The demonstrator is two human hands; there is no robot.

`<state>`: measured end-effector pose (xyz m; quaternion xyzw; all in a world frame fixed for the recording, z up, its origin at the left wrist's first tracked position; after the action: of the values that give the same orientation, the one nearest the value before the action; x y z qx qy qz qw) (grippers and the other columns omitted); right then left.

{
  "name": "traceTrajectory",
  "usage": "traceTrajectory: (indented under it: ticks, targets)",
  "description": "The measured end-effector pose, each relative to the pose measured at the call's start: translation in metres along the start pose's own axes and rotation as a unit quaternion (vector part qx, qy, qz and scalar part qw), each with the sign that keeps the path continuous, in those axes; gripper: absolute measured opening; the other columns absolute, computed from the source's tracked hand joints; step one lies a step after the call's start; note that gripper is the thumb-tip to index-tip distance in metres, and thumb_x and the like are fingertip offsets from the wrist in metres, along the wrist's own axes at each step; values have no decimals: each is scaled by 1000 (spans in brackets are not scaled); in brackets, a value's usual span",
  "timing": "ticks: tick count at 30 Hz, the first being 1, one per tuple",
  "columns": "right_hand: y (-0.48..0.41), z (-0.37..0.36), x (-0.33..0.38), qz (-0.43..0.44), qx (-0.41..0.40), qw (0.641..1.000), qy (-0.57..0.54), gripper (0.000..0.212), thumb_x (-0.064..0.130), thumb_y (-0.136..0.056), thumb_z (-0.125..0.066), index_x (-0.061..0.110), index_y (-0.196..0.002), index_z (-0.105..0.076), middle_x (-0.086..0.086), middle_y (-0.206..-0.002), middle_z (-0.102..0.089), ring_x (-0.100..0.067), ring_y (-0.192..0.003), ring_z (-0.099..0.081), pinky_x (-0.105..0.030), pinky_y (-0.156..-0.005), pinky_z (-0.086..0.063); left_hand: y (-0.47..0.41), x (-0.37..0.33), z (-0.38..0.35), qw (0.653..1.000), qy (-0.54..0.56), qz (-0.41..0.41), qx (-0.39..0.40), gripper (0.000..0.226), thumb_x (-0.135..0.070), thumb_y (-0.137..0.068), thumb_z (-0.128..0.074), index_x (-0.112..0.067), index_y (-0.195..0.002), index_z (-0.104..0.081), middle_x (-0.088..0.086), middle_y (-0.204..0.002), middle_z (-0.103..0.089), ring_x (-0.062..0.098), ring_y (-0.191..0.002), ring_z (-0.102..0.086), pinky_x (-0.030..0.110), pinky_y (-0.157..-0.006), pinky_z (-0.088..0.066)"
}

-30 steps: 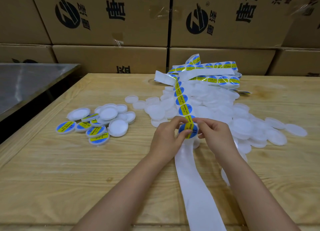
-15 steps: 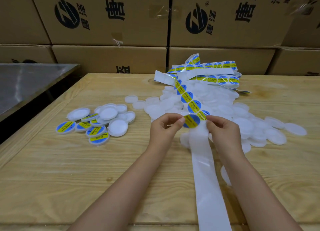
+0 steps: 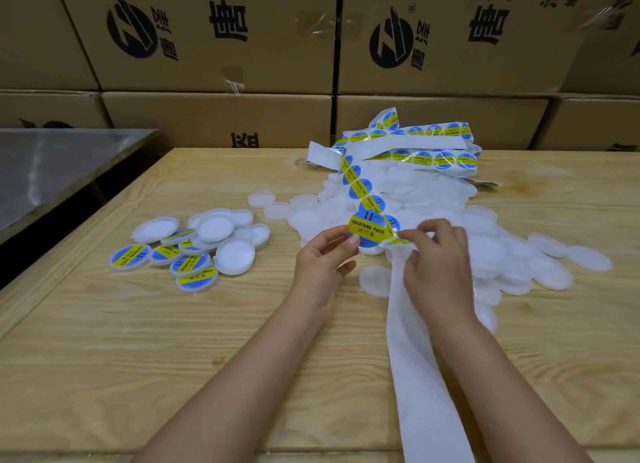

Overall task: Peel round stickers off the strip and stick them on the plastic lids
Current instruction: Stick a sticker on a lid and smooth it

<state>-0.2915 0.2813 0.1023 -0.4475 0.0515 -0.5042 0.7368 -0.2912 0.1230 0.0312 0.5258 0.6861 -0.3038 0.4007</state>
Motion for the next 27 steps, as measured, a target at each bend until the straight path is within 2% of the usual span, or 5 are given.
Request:
traceTrajectory:
  ticks: [8,16,19,23,27]
  targets:
    - [6,-31,-12,-199,87,916,-338,14,13,-85,-65,25,-79,-66,4,-81,-65,-6,-68,-55,-11,-64,-42,0,5,0,1000,8,16,4,16,-4,-84,-64,-20,-88,-66,-3,-82,-69,5,-69,-62,25,-71,-46]
    - [12,-40,-32,-285,77,889,-350,19,19,-89,-62,26,-71,-61,7,-68,-63,-14,-68,-60,-36,-75,-50,-5,5,4,989,-146,-23,-21,39,-5,-92,-55,-21,-126,-46,-2,-104,-67,7,-78,-59,20,-75,-49]
    - [14,-44,-34,-306,73,875,-368,18,16,-90,-59,22,-73,-61,3,-71,-66,-15,-67,-65,-44,-81,-55,-4,3,-2,923,-377,-72,23,46,-6,-86,-62,-16,-129,-50,-2,-118,-60,10,-97,-56,11,-80,-45]
    - [12,-45,-29,-283,97,881,-366,18,13,-90,-59,22,-74,-60,-1,-79,-67,-26,-84,-67,-53,-85,-51,6,12,-24,784,-595,-123,127,46,-39,-69,-68,-24,-113,-63,-4,-112,-66,17,-105,-59,34,-90,-47]
    - [12,-47,-26,-262,112,889,-357,13,13,-89,-59,24,-81,-58,-1,-88,-66,-26,-91,-65,-51,-87,-50,3,11,-14,805,-576,-110,92,55,-39,-68,-76,-23,-119,-60,-4,-115,-66,15,-106,-59,30,-91,-47]
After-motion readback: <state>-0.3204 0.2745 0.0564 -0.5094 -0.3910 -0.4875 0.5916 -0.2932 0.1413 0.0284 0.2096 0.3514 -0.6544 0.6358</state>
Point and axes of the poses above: each hand's wrist, its own y-axis away from the middle knuckle, its own z-axis out of the back of the hand, x = y × z, the point moved 9 cm from there along -y, towards the middle knuckle
